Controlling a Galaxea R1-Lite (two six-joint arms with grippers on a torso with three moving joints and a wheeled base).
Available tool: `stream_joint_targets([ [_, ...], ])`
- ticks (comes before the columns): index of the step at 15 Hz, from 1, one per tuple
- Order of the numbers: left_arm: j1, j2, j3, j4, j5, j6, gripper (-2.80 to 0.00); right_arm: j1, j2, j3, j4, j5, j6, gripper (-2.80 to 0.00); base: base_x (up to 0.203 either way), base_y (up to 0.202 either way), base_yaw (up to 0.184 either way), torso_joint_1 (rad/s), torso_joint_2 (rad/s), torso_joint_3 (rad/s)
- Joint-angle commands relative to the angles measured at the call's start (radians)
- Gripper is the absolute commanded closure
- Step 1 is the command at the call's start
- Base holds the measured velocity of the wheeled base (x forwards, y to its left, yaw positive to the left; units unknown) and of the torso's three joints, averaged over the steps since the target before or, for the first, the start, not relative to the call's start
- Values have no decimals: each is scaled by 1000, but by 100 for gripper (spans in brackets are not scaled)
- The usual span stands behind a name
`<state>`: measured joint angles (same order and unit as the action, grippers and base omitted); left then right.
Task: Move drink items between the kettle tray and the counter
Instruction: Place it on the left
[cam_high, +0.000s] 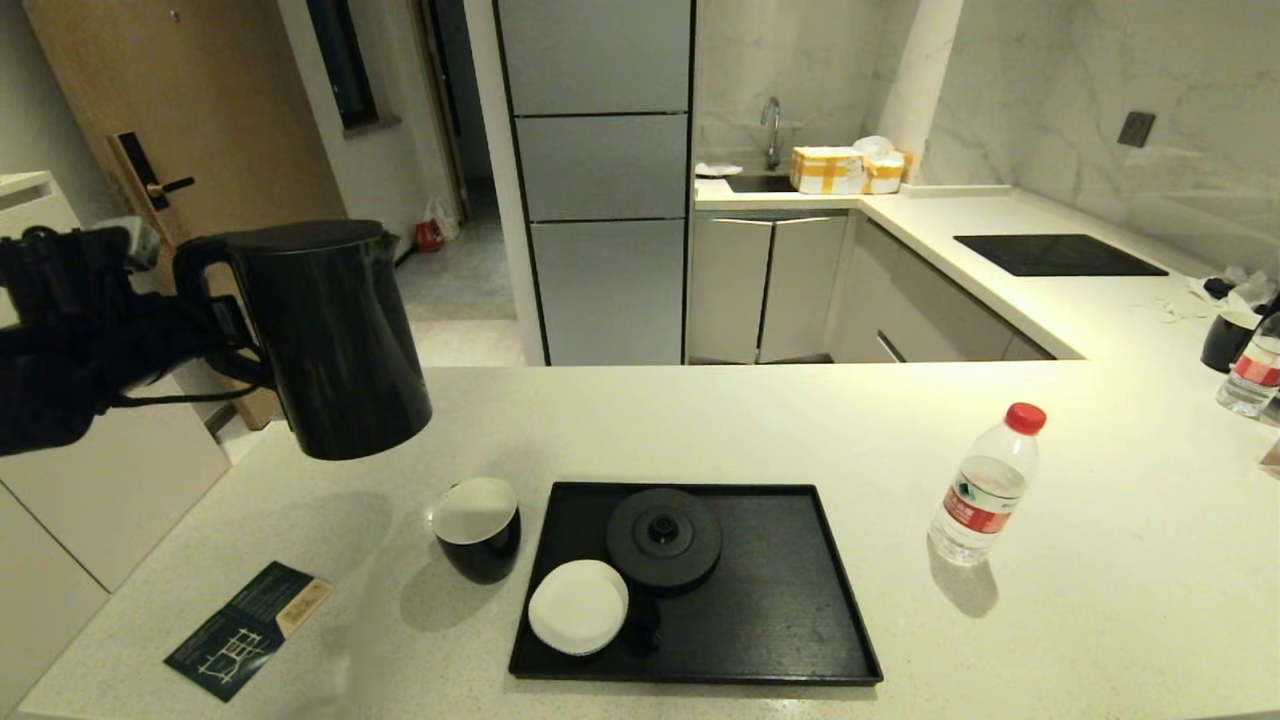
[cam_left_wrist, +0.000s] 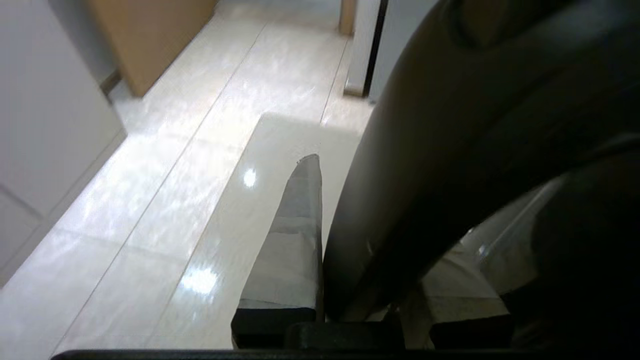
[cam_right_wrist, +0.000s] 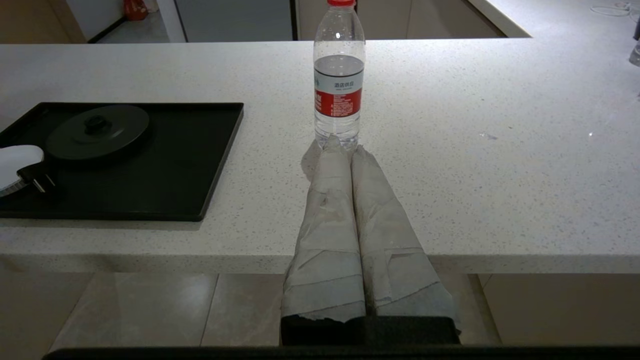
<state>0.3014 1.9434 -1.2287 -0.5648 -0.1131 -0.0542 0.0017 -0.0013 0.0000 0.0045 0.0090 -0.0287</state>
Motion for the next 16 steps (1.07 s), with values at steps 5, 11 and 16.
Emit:
stream_joint_targets([
  [5,85,99,101,-202,-49,76,0,0,1,0,0,0,0,0,0,0,0,0,0,0],
  [11,130,93,263,-273,-99,85,0,0,1,0,0,0,0,0,0,0,0,0,0,0],
  [16,195,91,424,-417,-125,114,0,1,1,0,0,0,0,0,0,0,0,0,0,0],
])
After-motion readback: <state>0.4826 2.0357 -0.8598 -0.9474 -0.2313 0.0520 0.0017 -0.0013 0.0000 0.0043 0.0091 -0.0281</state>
